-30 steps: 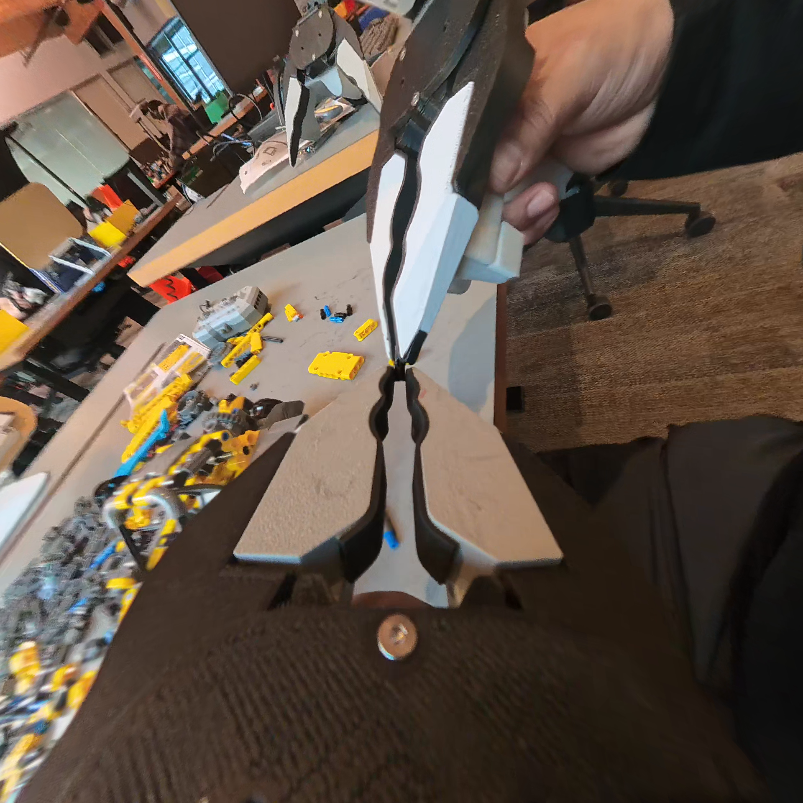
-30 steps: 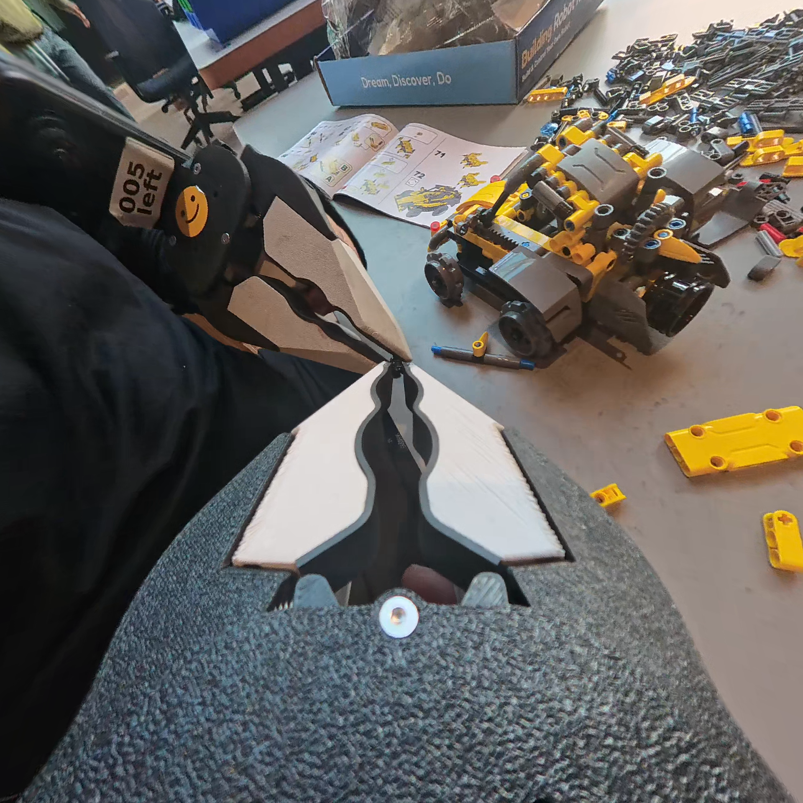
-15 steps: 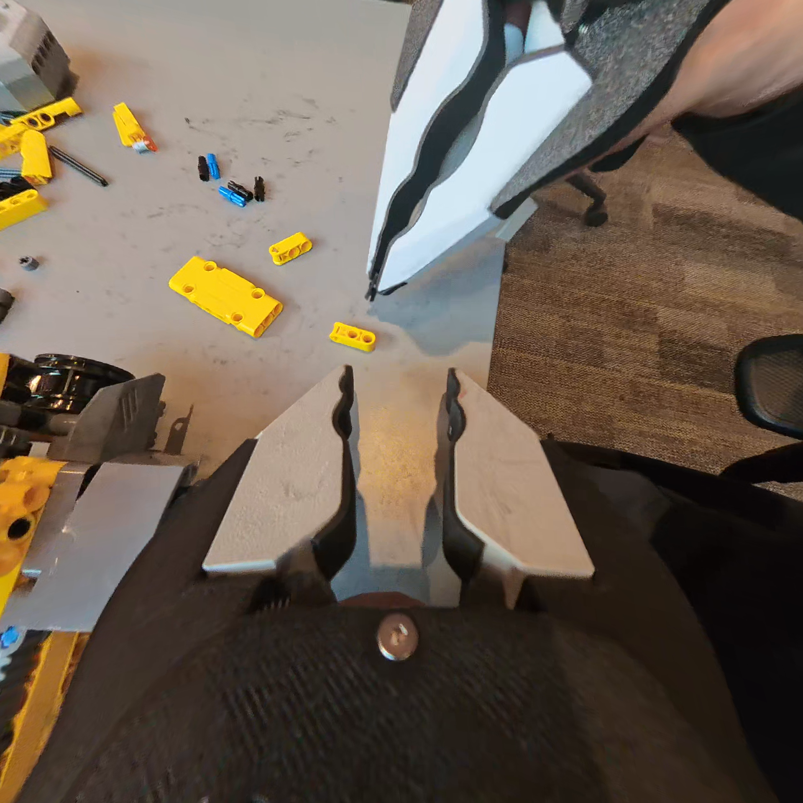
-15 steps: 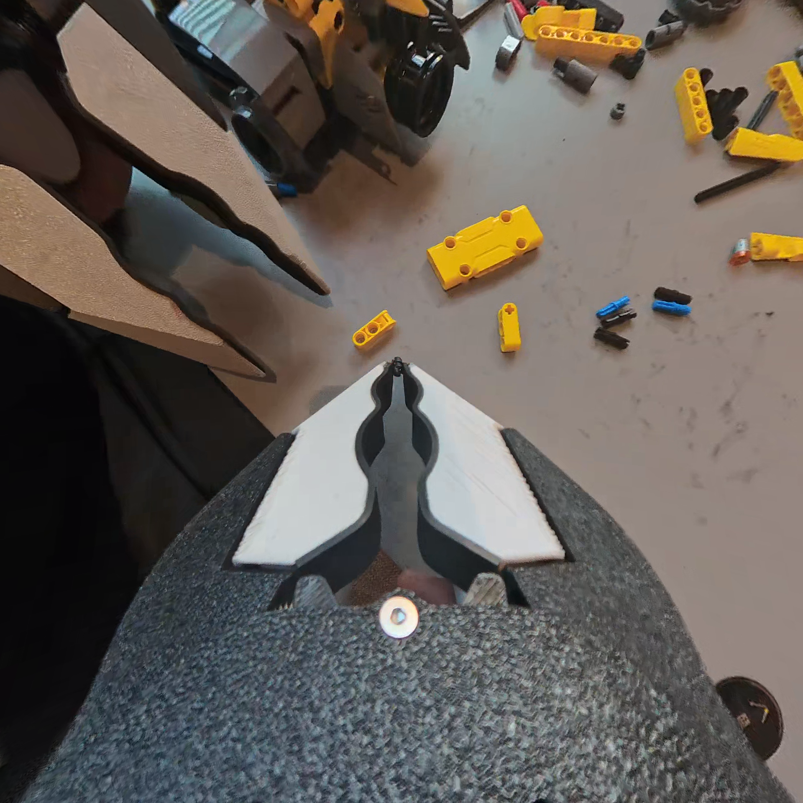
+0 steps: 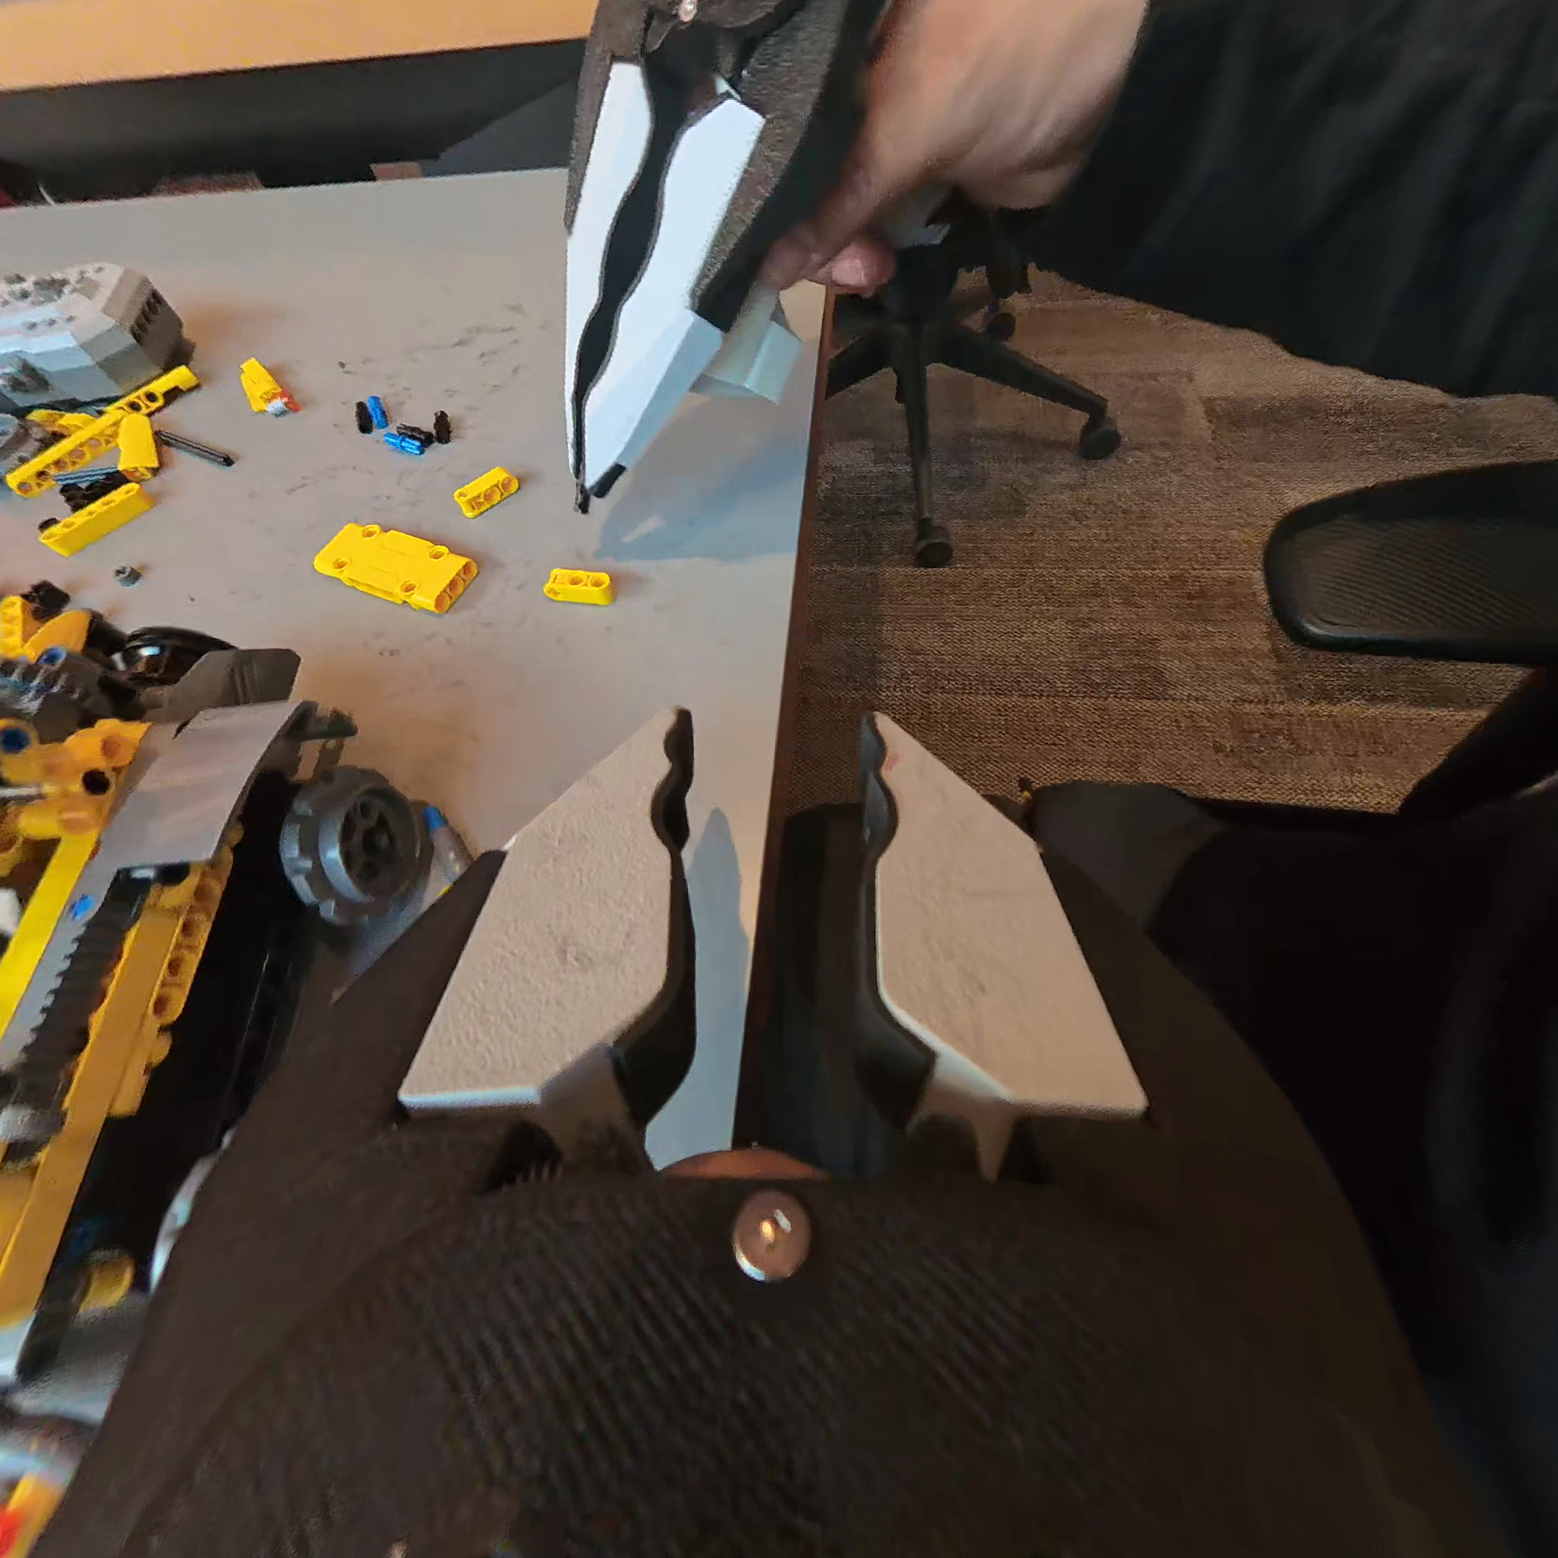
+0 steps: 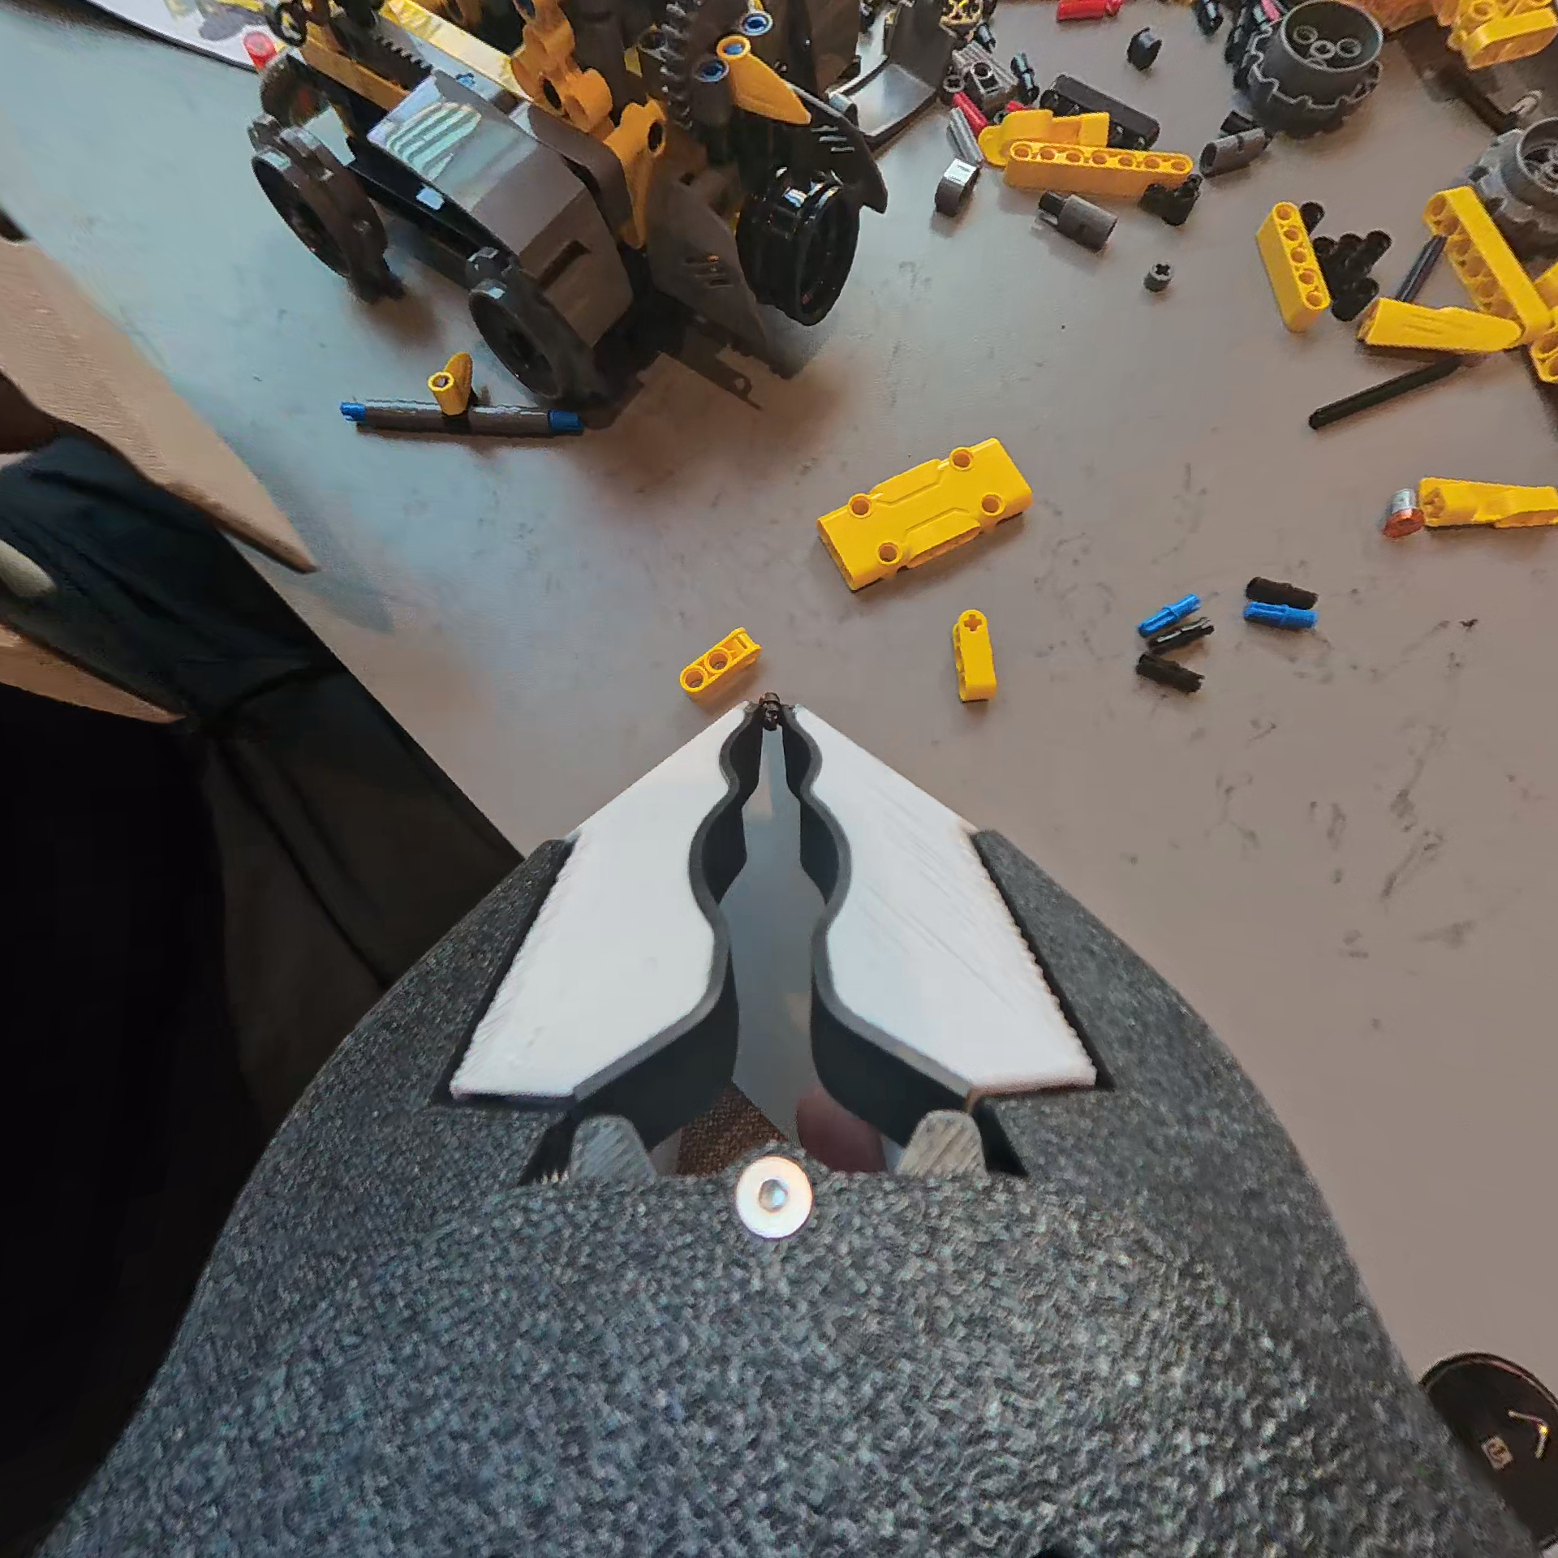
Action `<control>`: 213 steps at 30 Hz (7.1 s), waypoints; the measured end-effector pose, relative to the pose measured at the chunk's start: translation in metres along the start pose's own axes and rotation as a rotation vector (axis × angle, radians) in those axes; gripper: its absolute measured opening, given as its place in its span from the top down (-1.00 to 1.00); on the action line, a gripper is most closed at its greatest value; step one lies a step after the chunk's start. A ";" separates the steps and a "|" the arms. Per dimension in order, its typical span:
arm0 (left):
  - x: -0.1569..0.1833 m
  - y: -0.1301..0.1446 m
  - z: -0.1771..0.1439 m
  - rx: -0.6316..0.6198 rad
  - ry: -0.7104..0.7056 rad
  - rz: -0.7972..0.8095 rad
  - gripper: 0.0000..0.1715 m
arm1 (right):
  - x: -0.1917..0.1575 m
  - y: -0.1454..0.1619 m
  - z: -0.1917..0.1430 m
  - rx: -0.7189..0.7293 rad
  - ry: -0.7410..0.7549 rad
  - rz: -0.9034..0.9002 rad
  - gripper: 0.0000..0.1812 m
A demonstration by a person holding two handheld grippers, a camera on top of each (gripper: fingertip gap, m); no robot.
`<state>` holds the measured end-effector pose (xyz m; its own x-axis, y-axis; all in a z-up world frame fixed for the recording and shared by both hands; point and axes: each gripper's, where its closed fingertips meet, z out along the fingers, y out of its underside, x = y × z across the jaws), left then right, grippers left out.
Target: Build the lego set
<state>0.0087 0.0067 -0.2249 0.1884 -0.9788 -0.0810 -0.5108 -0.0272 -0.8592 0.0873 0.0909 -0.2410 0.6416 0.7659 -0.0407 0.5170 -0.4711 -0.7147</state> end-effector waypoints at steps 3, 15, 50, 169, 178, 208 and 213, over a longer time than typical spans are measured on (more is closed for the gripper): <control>0.004 0.006 -0.017 0.030 0.002 0.023 0.58 | 0.005 -0.003 0.000 0.004 0.025 0.014 0.95; 0.017 0.044 -0.051 0.056 0.019 0.004 0.60 | 0.017 -0.011 0.019 -0.073 0.067 0.042 0.95; 0.018 0.047 -0.036 -0.006 0.016 -0.100 0.62 | -0.027 -0.005 0.029 -0.083 -0.086 -0.050 0.95; -0.044 0.032 0.021 -0.293 -0.112 -0.064 0.72 | -0.048 -0.013 0.013 -0.043 -0.104 -0.030 0.95; -0.059 0.029 0.027 -0.268 -0.175 -0.058 0.75 | -0.056 -0.012 0.034 -0.107 -0.217 -0.088 0.95; -0.041 0.024 0.036 -0.255 -0.123 -0.026 0.94 | -0.070 -0.008 0.014 0.013 -0.223 0.025 0.95; -0.042 0.024 0.037 -0.254 -0.131 -0.022 0.94 | -0.071 -0.005 0.011 0.023 -0.221 0.017 0.95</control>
<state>0.0196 0.0544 -0.2606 0.2994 -0.9434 -0.1426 -0.6963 -0.1139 -0.7087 0.0329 0.0439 -0.2424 0.5094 0.8363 -0.2029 0.4921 -0.4765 -0.7285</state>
